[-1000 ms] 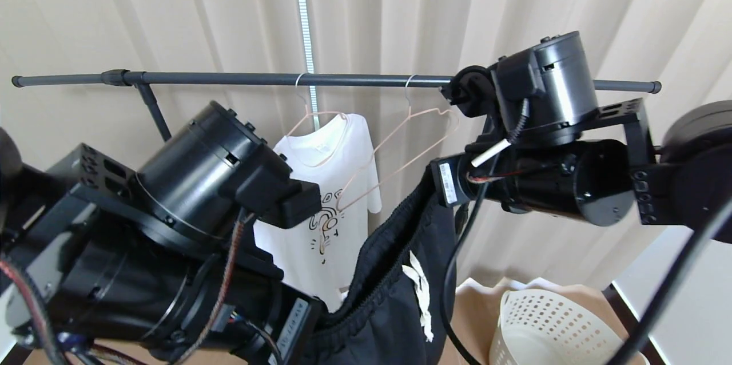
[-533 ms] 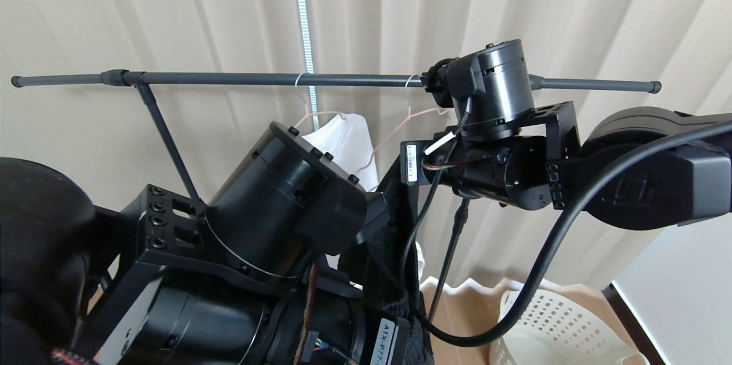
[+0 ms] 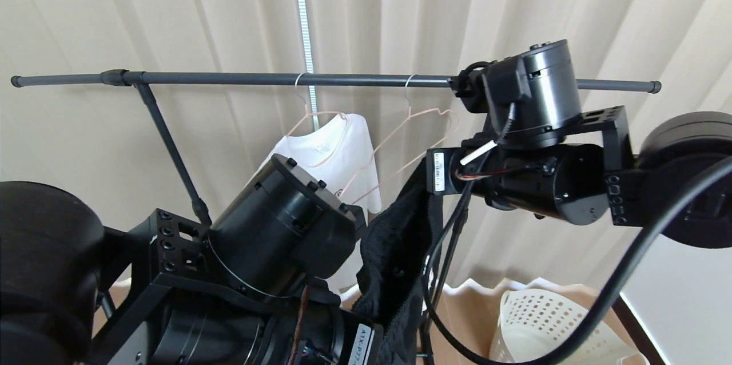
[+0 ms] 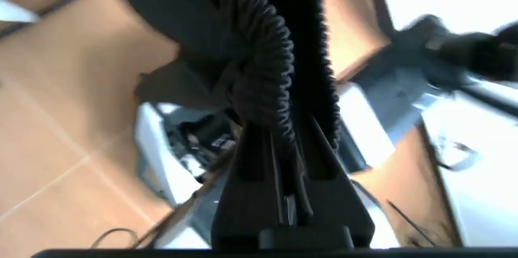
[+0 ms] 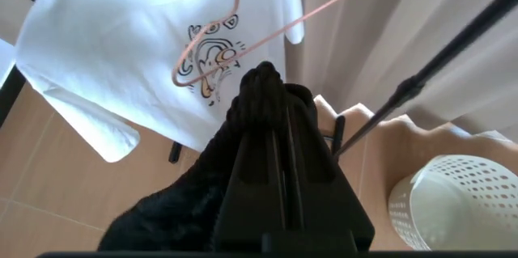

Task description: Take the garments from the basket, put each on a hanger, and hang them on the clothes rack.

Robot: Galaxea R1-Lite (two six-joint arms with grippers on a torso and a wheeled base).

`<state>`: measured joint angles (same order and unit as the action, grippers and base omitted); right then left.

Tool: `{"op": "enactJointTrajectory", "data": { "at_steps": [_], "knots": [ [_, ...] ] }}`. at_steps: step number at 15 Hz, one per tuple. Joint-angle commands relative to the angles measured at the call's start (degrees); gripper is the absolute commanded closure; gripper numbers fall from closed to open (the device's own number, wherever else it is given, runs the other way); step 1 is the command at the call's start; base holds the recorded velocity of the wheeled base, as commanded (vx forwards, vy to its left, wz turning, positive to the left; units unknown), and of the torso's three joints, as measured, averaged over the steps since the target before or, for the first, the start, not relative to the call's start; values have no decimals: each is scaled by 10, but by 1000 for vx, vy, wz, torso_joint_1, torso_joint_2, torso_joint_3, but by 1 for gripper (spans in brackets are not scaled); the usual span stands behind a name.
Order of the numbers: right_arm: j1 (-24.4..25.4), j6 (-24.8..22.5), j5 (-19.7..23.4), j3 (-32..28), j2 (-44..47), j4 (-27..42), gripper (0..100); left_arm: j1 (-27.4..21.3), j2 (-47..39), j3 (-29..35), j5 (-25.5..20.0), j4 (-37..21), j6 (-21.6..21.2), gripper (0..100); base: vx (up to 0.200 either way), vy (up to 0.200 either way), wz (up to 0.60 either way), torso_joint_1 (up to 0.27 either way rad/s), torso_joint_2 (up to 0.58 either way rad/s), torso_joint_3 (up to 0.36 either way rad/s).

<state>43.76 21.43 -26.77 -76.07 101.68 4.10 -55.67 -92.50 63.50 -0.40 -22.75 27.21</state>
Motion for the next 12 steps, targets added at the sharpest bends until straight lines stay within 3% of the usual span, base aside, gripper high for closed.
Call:
{"op": "enactJointTrajectory", "data": {
  "at_steps": [1,3,8,12],
  "knots": [
    [-28,-2,-3,71,-100,3,100,36,-10,7,14,5,-20,100,0,0,0,0,0,0],
    [-40,-4,-1,140,-139,-7,100,74,-30,31,15,22,-50,100,0,0,0,0,0,0],
    [-54,-61,-8,142,-134,-60,100,97,-77,63,15,53,-85,100,0,0,0,0,0,0],
    [-64,-63,-8,143,-124,-81,100,101,-81,72,17,53,-99,100,0,0,0,0,0,0]
  ]
}}
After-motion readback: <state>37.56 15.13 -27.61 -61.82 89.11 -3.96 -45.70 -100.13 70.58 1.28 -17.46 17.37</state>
